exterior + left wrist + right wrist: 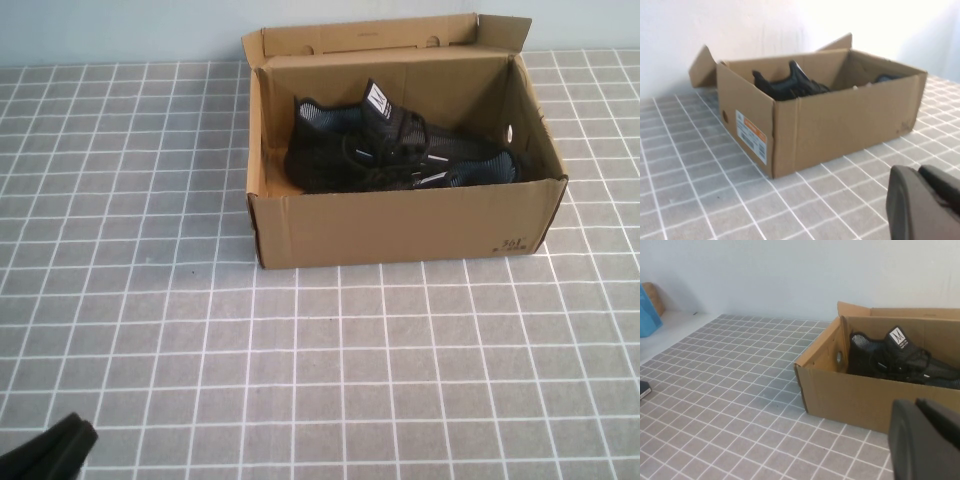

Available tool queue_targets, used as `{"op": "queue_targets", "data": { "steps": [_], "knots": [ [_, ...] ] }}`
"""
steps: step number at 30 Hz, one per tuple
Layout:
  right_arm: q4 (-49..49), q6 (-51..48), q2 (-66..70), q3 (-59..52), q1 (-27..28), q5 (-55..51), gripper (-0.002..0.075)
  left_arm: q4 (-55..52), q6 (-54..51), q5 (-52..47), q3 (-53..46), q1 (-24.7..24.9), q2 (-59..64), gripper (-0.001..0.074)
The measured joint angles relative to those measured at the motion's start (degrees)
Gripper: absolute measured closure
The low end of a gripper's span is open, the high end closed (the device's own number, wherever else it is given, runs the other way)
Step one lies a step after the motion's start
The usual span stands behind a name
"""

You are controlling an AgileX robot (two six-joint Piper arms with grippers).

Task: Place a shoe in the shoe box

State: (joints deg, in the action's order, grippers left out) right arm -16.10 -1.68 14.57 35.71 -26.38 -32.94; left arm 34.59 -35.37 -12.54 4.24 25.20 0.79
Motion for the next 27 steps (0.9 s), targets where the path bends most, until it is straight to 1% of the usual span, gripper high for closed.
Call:
{"op": "queue_targets", "data": {
  "steps": [7, 22, 25, 27],
  "knots": [
    [-0.11, 0.0, 0.0, 0.0, 0.0, 0.12, 0.0742, -0.13, 0.0, -1.46, 0.0, 0.0, 0.0, 0.0736],
    [-0.11, 0.0, 0.0, 0.0, 0.0, 0.24, 0.0742, -0.23, 0.0, -1.44, 0.0, 0.0, 0.0, 0.0736],
    [3.25, 0.0, 0.07, -0.24, 0.0, 1.88, 0.0742, -0.23, 0.0, -1.44, 0.0, 0.0, 0.0, 0.0736],
    [7.07, 0.0, 0.23, -1.39, 0.0, 4.87, 0.0742, -0.23, 0.0, -1.44, 0.0, 0.0, 0.0, 0.0736]
  ]
}}
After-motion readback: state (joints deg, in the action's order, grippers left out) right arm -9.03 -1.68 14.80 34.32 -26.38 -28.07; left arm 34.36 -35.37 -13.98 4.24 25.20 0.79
